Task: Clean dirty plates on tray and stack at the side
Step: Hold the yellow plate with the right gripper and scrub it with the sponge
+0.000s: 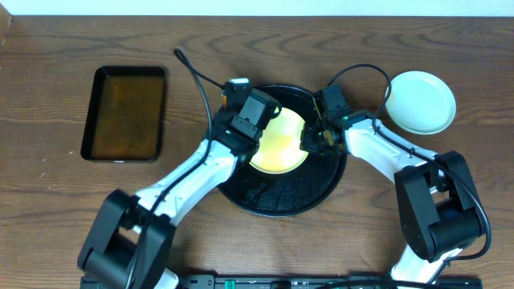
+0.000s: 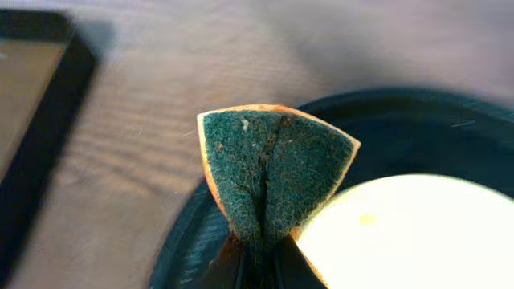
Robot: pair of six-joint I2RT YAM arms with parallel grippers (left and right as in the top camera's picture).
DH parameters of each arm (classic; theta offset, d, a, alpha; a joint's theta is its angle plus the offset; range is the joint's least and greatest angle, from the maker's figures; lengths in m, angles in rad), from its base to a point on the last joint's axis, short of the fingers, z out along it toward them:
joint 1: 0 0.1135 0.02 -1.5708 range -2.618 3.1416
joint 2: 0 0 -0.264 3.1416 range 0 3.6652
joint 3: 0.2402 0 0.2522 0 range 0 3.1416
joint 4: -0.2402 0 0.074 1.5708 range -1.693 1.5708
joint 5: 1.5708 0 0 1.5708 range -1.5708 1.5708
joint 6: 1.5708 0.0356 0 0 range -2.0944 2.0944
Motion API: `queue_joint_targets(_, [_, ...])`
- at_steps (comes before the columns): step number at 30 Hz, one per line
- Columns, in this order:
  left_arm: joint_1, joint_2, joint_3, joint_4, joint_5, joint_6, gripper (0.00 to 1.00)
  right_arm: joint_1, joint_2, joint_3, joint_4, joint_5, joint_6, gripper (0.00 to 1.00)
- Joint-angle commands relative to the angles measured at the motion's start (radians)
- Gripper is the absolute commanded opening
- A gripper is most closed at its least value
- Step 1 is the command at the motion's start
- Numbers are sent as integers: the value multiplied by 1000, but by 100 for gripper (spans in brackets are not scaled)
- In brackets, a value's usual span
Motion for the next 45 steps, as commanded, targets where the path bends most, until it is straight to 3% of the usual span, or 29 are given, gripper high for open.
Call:
queue_joint_targets(1, [-3, 10, -9, 50, 211, -29, 8, 2, 13, -14, -4, 42, -5, 2])
queue_joint_targets(3, [-3, 43, -9, 115, 336, -80, 8, 2, 13, -14, -3, 42, -5, 2])
queue_joint_targets(6, [-3, 108, -9, 189, 407, -98, 8, 2, 13, -14, -3, 42, -5, 2])
queue_joint_targets(15, [-1, 275, -9, 263, 413, -112, 8, 2, 13, -14, -4, 42, -5, 2])
queue_joint_targets(19, [14, 282, -9, 262, 341, -10, 8, 2, 13, -14, -5, 42, -5, 2])
queue_joint_targets(27, [96, 230, -9, 180, 120, 124, 8, 2, 13, -14, -8, 42, -5, 2])
queue_joint_targets(33, [100, 67, -9, 176, 117, 174, 8, 2, 13, -14, -5, 42, -5, 2])
queue_joint_targets(36, [96, 5, -9, 164, 187, 172, 8, 2, 13, -14, -5, 42, -5, 2])
queue_joint_targets(39, [95, -8, -9, 138, 396, 72, 8, 2, 13, -14, -3, 42, -5, 2])
queue_joint_targets(40, [91, 13, -9, 117, 504, -31, 8, 2, 13, -14, -1, 42, -5, 2])
queue_joint_targets(45, [31, 116, -10, 75, 600, -194, 8, 2, 13, -14, -1, 42, -5, 2])
